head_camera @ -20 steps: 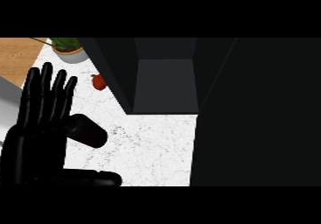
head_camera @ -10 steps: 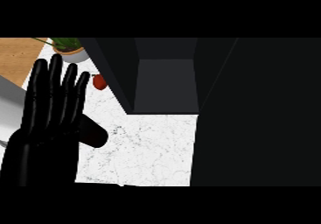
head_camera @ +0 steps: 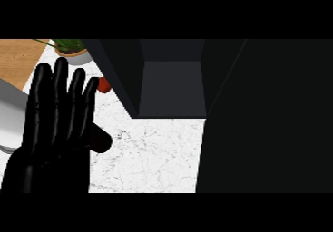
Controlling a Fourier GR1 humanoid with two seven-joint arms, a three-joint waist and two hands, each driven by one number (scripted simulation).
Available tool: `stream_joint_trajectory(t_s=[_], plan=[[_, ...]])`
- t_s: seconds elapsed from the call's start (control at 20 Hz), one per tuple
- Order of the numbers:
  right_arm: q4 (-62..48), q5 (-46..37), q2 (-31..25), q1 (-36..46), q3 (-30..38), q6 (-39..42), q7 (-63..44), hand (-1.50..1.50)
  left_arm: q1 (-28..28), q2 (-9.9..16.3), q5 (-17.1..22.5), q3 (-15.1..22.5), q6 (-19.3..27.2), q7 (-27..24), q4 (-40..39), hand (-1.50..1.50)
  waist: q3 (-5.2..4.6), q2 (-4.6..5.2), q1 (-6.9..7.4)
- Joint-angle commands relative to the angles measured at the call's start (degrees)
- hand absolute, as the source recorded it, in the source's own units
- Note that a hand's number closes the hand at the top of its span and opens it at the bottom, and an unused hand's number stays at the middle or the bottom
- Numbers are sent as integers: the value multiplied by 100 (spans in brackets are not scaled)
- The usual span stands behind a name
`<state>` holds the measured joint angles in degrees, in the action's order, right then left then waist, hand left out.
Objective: Pick up the wine, place it into the cabinet and close the cabinet
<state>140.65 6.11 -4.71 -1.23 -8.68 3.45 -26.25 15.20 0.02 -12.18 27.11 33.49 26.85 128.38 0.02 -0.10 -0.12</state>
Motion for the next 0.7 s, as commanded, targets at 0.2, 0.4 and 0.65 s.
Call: stream_joint_trajectory(t_s=[0.2,0.4,0.65], plan=[[462,418,-73,245,358,-71,-525,-150,112,-2,-460,26,376,407,-91,-150,0,3,3],[647,5,55,274,-124,-210,-823,-150,204,-2,-12,-498,479,410,-170,-150,-4,10,-18],[252,89,27,676,123,-162,-767,-150,-753,43,22,-536,239,53,164,-150,-3,7,17]])
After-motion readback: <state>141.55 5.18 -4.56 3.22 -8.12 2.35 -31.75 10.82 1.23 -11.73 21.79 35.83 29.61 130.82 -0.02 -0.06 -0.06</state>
